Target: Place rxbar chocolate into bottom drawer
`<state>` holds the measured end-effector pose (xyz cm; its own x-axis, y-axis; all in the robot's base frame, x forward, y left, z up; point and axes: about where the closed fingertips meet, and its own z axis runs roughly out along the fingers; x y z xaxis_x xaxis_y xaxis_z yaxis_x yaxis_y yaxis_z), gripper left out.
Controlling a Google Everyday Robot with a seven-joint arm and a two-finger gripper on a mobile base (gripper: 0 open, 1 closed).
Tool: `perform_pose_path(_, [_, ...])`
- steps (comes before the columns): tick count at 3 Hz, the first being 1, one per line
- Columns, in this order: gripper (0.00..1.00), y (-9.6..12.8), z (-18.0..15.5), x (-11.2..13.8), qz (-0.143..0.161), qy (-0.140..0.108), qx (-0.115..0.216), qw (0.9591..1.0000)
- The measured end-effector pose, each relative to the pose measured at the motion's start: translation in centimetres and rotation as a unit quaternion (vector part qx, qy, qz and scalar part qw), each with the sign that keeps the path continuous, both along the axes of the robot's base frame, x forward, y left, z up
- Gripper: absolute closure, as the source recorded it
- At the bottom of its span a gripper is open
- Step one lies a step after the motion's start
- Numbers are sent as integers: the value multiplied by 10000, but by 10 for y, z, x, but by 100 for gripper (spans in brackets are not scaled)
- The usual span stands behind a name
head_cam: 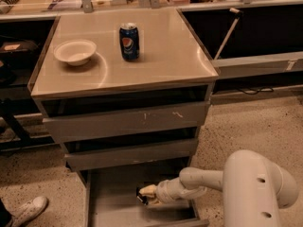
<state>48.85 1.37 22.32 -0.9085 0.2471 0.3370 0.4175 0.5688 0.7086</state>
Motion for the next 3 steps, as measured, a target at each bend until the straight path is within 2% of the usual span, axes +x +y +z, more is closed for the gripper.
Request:
perform_pose_path(2, [100, 9, -41, -2, -165, 226, -293, 9992])
perform_pose_path(3, [100, 14, -54, 1, -194, 303, -333, 9988])
